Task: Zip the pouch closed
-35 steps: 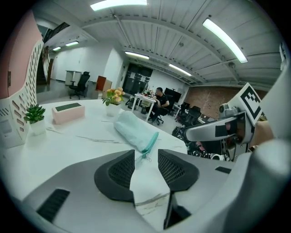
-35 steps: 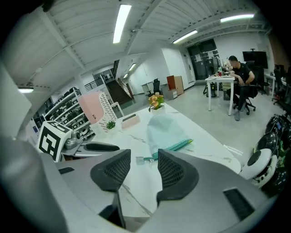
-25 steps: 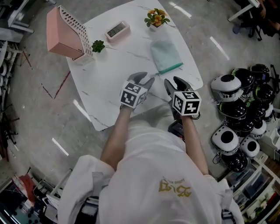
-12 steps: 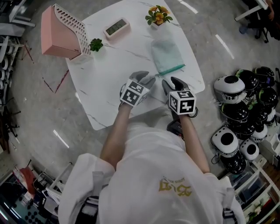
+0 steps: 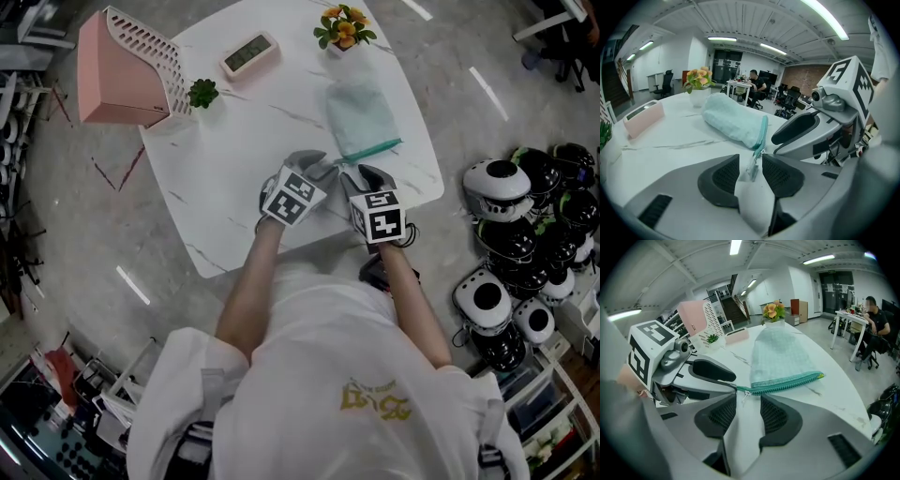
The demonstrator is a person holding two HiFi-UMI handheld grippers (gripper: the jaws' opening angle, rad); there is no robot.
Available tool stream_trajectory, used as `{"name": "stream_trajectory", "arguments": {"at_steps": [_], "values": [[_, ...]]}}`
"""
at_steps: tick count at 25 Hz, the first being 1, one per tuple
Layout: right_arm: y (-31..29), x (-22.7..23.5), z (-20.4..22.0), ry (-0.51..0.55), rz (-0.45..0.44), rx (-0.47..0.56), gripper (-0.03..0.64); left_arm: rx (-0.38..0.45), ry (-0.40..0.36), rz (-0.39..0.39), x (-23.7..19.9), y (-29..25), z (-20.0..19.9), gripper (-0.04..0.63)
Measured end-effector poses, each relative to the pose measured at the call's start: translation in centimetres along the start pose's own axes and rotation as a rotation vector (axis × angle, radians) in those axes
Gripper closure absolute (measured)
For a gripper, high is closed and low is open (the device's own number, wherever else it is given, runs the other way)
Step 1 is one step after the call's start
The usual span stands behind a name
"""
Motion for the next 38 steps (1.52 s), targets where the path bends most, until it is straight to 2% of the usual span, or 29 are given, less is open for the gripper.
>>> {"name": "stream_trajectory", "arguments": {"at_steps": [4, 10, 23, 28, 34, 38], "values": [[-0.7, -0.1, 0.2, 0.007, 0.010, -0.007, 0.445, -0.010, -0.013, 0.011, -0.1, -0.3, 0.2, 0.425], [-1.3, -0.5, 0.3, 0.082, 0.041, -0.039, 0.459, -0.015, -0.028, 0.024, -0.1, -0.5, 0.2, 0.433], [-1.9, -1.2, 0.4, 0.187, 0.089, -0.042, 0.540, -0.016, -0.102, 0.055, 0.2, -1.1, -0.3, 0.462], [-2.1, -1.5, 0.4, 0.235, 0.085, -0.041, 0.557, -0.023, -0.133, 0.061, 0.2, -1.3, -0.2, 0.497], [-2.0, -1.4, 0.2, 0.248, 0.078, -0.041, 0.591, -0.032, -0.155, 0.058, 0.6, -1.4, -0.4, 0.510], [-2.1, -1.4, 0.2, 0.263, 0.074, -0.045, 0.594, -0.041, -0.177, 0.062, 0.8, -1.3, -0.3, 0.552]]}}
Point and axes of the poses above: the fingertips, and each gripper's own axes: y backward along the fingers, x to its right, z out of its underside, the point moved 9 cm from there along y, backward along the fingers, and after that the axes turned 5 degrees about x, right-handed, at the moved point
